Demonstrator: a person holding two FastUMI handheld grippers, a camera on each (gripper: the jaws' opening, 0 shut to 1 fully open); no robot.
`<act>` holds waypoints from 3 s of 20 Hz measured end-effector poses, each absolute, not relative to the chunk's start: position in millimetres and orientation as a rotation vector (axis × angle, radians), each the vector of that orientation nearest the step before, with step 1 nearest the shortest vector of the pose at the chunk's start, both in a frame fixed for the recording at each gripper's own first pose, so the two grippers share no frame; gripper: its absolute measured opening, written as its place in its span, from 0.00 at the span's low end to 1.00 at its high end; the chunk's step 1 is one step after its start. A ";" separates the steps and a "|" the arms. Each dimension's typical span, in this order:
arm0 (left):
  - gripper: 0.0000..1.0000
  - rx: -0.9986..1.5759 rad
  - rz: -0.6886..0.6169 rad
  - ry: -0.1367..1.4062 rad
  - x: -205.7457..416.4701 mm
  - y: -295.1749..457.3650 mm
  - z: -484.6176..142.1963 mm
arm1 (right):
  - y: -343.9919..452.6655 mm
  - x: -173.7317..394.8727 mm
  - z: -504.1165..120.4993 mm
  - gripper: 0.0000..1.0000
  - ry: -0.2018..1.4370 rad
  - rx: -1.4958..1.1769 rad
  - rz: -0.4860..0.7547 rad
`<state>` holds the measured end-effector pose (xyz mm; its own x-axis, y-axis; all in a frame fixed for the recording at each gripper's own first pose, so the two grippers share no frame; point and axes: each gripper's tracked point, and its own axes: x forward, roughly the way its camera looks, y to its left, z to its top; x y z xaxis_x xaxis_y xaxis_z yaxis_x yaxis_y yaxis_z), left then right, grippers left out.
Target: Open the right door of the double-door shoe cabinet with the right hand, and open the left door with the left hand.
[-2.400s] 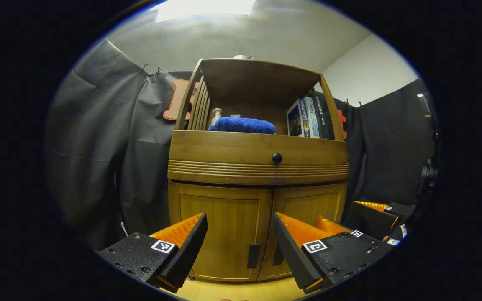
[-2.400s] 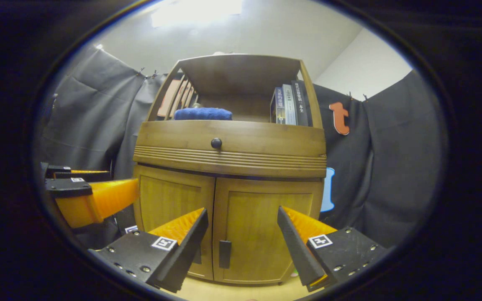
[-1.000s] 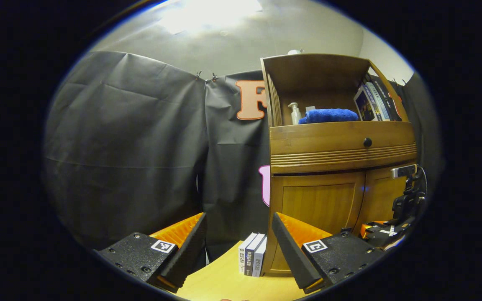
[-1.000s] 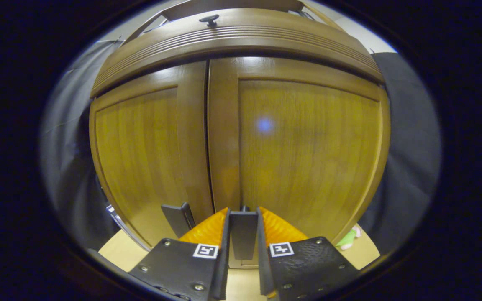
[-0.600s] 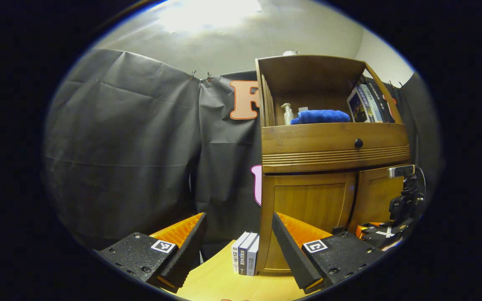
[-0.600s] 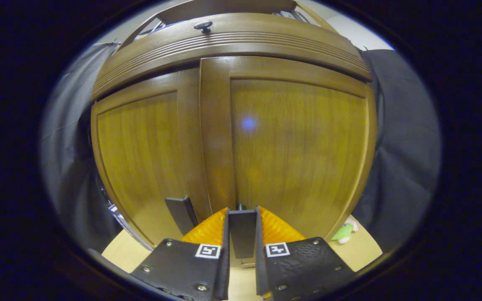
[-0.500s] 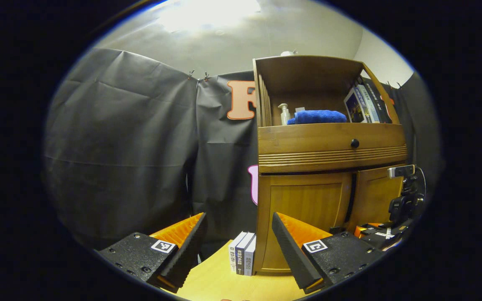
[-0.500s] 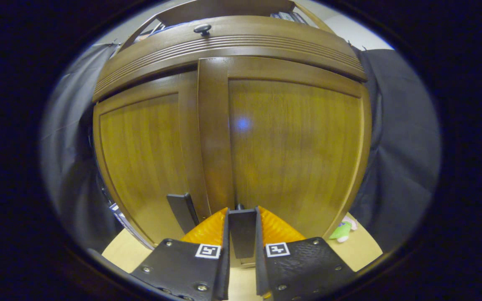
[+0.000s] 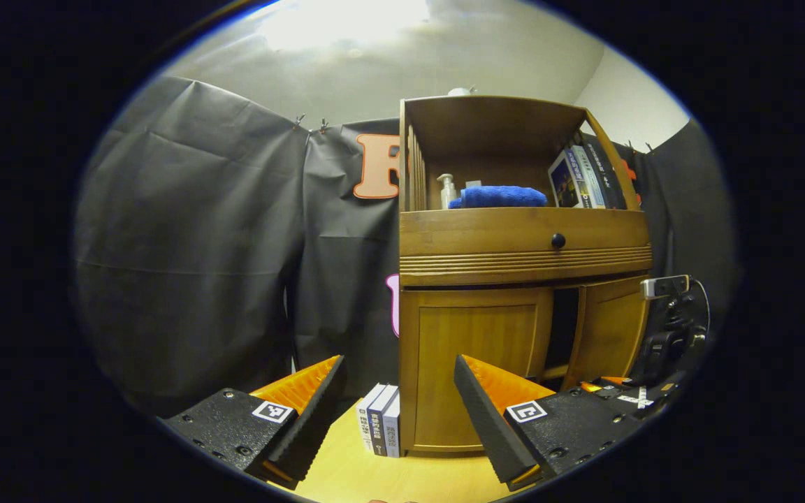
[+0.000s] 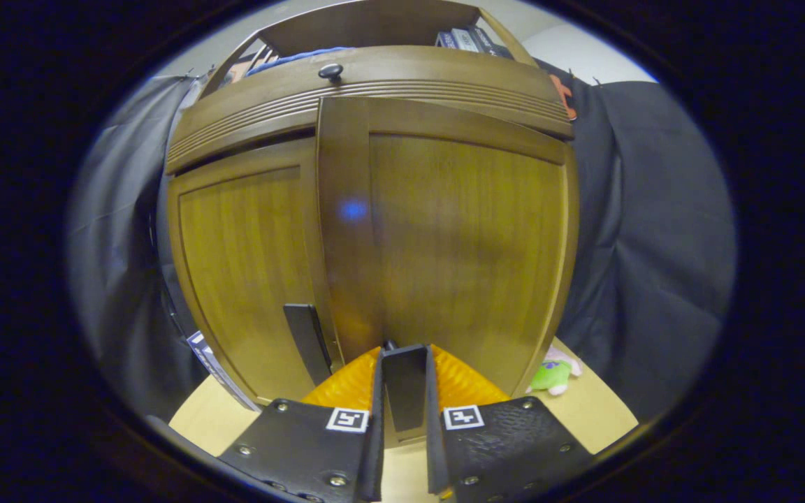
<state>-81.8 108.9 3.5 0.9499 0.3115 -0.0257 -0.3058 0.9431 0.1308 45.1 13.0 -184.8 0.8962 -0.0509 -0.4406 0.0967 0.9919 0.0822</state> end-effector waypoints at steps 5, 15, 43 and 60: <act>0.92 0.119 0.269 0.056 -82.2 93.3 -1.4 | -1.0 27.7 -180.5 0.25 0.452 0.105 -0.097; 0.92 0.100 0.141 0.091 -72.9 46.7 -17.6 | -33.7 -10.8 -168.7 0.24 0.454 0.105 -0.147; 0.95 0.013 -0.115 0.158 -41.6 -46.2 -62.3 | -157.7 -84.3 -161.7 0.24 0.437 0.065 -0.412; 0.95 0.001 -0.117 0.207 -23.7 -62.2 -92.0 | -211.5 -87.4 -166.5 0.05 0.433 0.078 -0.318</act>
<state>-23.7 -62.2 -92.0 0.9719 -0.1161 -0.2049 0.1164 0.9931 -0.0107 -87.4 -211.5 -166.5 0.8592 -0.2862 -0.4241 0.3191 0.9477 0.0068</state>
